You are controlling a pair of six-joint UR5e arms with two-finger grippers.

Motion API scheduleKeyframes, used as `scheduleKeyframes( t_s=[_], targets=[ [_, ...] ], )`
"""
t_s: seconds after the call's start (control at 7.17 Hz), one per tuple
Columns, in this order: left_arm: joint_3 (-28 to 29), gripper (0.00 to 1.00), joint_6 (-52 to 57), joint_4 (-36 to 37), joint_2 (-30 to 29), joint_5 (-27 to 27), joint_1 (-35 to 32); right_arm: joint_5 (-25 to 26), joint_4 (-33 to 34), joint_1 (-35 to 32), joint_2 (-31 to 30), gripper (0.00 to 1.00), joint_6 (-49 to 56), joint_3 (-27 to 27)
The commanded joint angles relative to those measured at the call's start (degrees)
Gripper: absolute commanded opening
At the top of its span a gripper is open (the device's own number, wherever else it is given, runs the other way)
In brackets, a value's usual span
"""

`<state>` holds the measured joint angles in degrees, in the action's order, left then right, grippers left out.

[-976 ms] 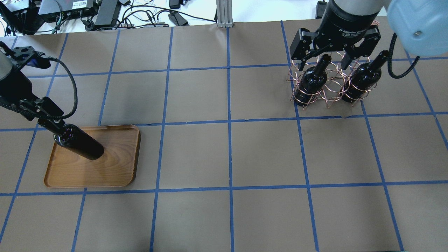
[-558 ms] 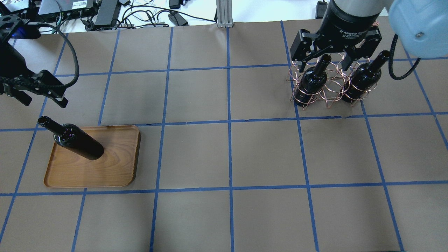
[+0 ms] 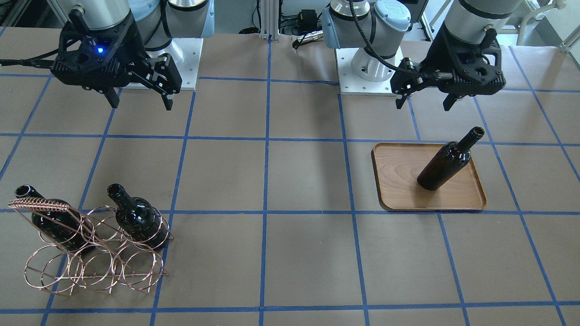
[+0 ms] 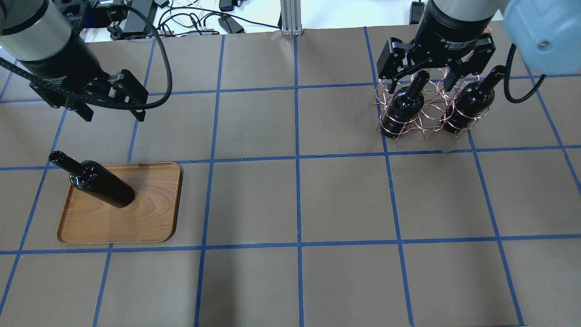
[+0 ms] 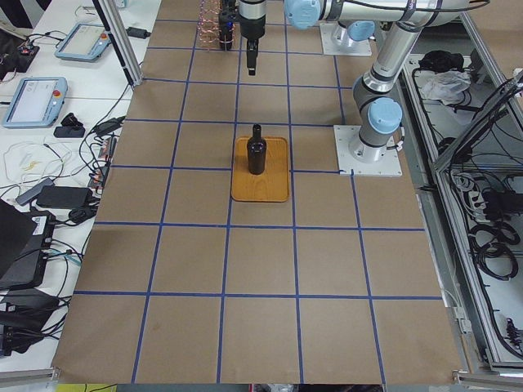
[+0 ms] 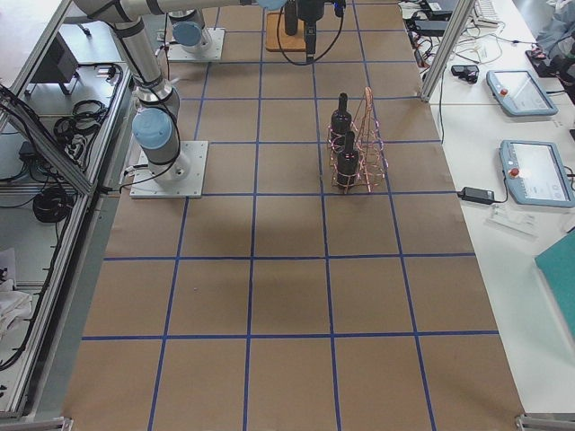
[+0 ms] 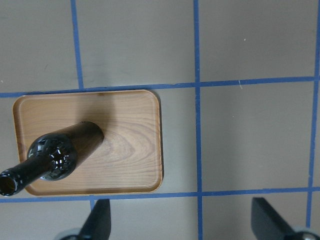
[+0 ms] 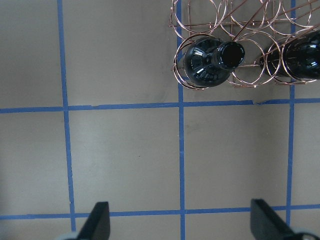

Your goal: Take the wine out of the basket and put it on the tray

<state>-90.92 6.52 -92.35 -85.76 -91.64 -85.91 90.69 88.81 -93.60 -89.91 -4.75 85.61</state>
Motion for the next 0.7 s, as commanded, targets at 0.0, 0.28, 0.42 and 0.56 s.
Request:
scheduleKeyframes(
  t_s=[0.0,0.28,0.42,0.56],
  targets=[
    [0.0,1.0,-3.7,0.6,0.5,0.5,-4.7,-0.1,0.0,0.0,0.1,1.0,0.0,0.0],
    [0.0,1.0,-3.7,0.5,0.8,0.5,-5.1,0.1,0.1,0.0,0.1,1.0,0.0,0.0],
    [0.0,1.0,-3.7,0.5,0.7,0.6,-5.1,0.1,0.2,0.0,0.1,1.0,0.0,0.0],
    [-0.1,1.0,-3.6,0.5,0.7,0.6,-5.1,0.0,0.2,0.0,0.1,1.0,0.0,0.0]
  ],
)
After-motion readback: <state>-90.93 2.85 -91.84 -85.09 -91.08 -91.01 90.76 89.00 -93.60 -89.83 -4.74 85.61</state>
